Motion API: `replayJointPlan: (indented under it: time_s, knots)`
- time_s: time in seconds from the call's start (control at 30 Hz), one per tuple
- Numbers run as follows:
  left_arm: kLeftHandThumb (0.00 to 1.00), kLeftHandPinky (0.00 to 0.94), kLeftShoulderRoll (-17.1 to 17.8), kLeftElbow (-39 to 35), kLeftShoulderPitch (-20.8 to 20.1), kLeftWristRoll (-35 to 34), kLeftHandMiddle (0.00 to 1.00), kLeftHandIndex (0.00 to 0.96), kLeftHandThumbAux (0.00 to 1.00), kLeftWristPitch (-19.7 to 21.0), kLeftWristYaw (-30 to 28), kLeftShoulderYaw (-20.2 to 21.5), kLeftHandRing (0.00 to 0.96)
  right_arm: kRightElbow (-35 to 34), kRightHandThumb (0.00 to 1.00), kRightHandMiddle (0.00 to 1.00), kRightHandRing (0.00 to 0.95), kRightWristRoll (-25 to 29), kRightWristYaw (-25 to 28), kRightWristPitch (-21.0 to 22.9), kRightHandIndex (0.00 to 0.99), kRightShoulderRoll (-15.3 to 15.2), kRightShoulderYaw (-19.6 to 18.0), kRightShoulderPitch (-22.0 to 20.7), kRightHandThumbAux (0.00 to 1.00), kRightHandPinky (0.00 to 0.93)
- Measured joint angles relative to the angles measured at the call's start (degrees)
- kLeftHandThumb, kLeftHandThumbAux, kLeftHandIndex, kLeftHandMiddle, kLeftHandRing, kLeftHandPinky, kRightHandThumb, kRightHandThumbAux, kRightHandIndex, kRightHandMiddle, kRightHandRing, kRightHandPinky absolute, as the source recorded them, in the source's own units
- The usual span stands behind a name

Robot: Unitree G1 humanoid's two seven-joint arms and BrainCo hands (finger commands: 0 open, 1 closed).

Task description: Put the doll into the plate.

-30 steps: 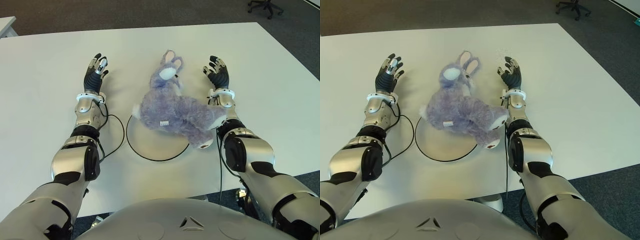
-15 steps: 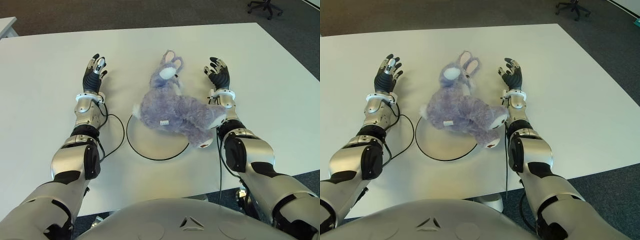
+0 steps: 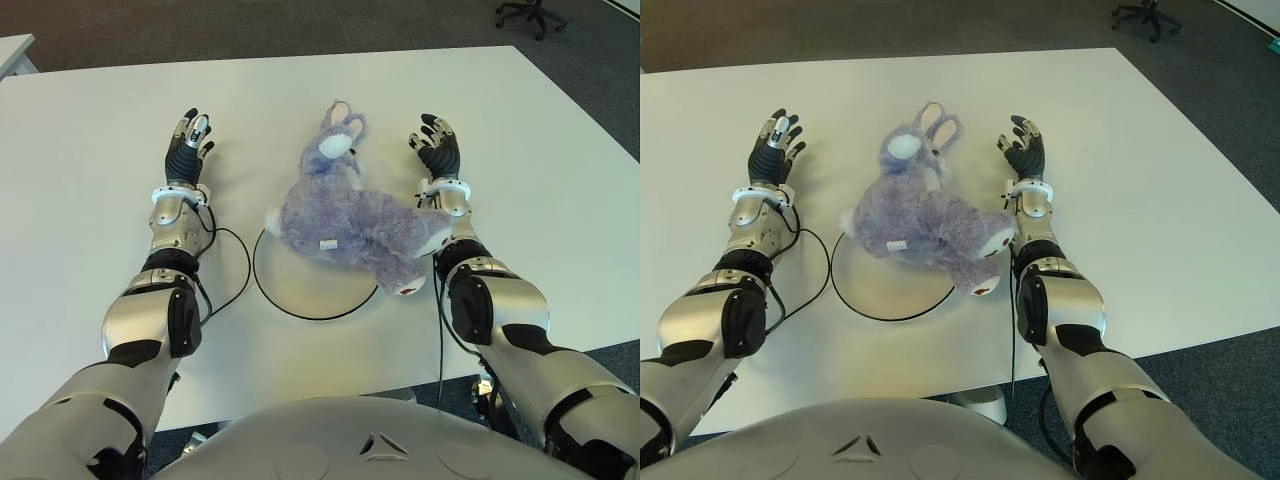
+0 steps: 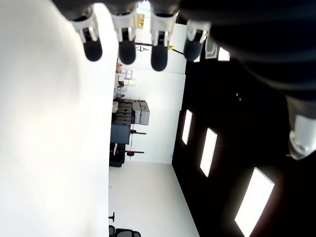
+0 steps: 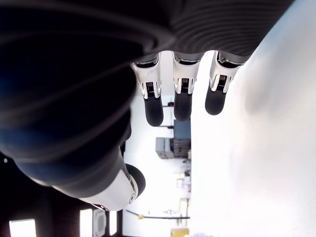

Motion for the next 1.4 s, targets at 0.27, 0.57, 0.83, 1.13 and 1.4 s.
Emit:
replayJointPlan:
  time_s: [0.27,0.57,0.83,1.13,1.4]
  knots:
    - [0.000,0.000,0.0,0.2,0.0,0.0,0.116,0.086,0.463,0.0,0.0,0.0,0.074,0.0,0.546,0.137,0.094,0.0,0.0,0.0,0.214,0.0,0.0,0.0,0.858,0.100]
    - [0.000,0.007,0.0,0.3,-0.1,0.0,0.119,0.087,0.463,0.3,0.0,0.0,0.079,0.0,0.544,0.147,0.098,0.0,-0.1,0.0,0.231,0.0,0.0,0.0,0.852,0.097]
    - [0.000,0.009,0.1,0.4,-0.2,0.0,0.118,0.087,0.467,0.4,0.0,0.1,0.078,0.0,0.551,0.144,0.099,0.0,-0.1,0.0,0.206,0.0,0.0,0.0,0.853,0.095]
    - [0.000,0.026,0.1,0.5,-0.3,0.0,0.124,0.097,0.473,0.4,0.0,0.1,0.085,0.0,0.559,0.136,0.096,0.0,-0.1,0.0,0.187,0.0,-0.1,0.0,0.855,0.098]
    - [0.000,0.038,0.1,0.6,-0.3,0.0,0.122,0.092,0.479,0.4,0.4,0.1,0.086,0.0,0.564,0.136,0.097,0.0,-0.1,0.0,0.197,0.0,-0.1,0.0,0.852,0.102]
